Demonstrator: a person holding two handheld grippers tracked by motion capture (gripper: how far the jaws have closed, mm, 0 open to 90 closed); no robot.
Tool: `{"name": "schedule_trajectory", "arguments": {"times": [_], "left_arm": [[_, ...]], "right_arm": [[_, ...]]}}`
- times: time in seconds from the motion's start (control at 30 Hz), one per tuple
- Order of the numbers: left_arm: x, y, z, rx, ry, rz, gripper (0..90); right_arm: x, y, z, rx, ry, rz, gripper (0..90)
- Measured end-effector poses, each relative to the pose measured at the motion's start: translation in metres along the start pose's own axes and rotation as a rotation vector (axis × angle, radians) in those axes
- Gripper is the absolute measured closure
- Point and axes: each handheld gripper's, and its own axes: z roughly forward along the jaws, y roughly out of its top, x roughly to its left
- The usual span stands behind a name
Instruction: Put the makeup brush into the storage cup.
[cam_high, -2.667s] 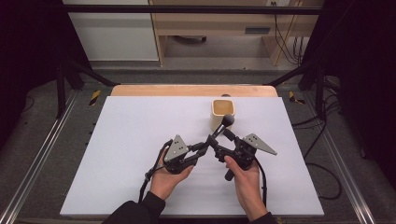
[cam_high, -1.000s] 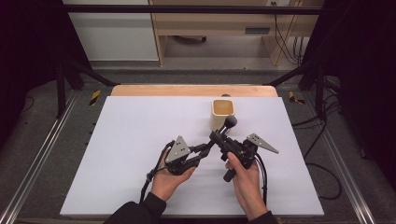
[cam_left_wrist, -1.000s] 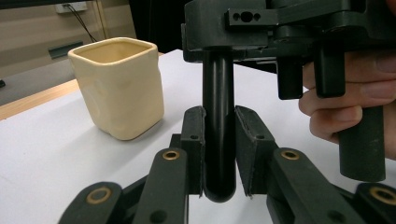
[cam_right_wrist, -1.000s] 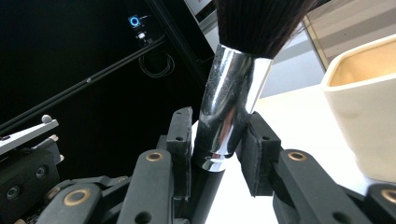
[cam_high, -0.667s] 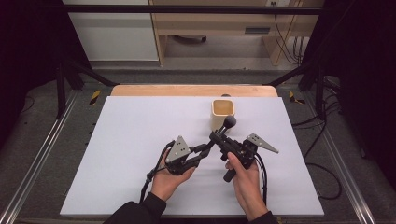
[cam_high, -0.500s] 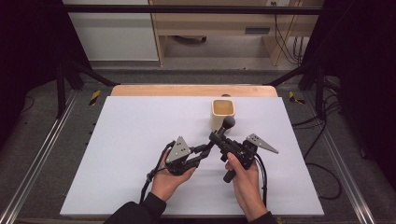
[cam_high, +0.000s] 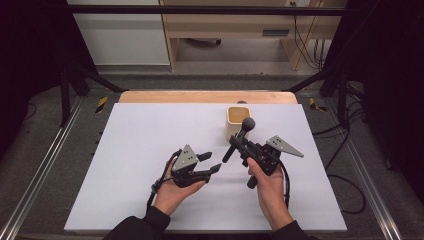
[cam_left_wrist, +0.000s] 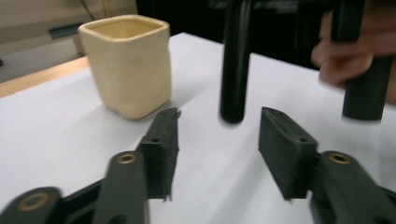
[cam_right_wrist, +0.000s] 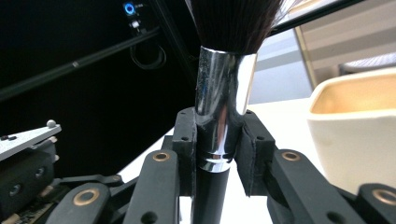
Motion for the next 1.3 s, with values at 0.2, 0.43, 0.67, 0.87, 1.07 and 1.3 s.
{"name": "schedule_trajectory", "arguments": {"times": [0.2, 0.43, 0.67, 0.87, 1.07, 1.3], "left_arm": [[0.012, -0.008, -0.019, 0.030, 0.056, 0.010, 31.4], [0.024, -0.021, -0.046, 0.028, 0.130, 0.016, 19.8], [0.039, -0.041, -0.066, 0.007, 0.190, 0.004, 9.9], [0.050, -0.051, -0.076, -0.012, 0.218, -0.008, 7.7], [0.056, -0.059, -0.085, -0.038, 0.239, -0.013, 6.4], [0.061, -0.065, -0.093, -0.066, 0.263, -0.021, 6.2]], "right_arm": [[0.004, 0.018, 0.003, 0.034, -0.029, -0.136, 71.7], [0.007, 0.032, 0.012, 0.080, -0.054, -0.233, 71.7], [0.004, 0.042, 0.015, 0.099, -0.084, -0.276, 71.7], [-0.001, 0.049, 0.020, 0.112, -0.102, -0.303, 71.7], [-0.006, 0.056, 0.026, 0.112, -0.113, -0.316, 71.8], [-0.010, 0.062, 0.029, 0.109, -0.126, -0.319, 71.7]]}}
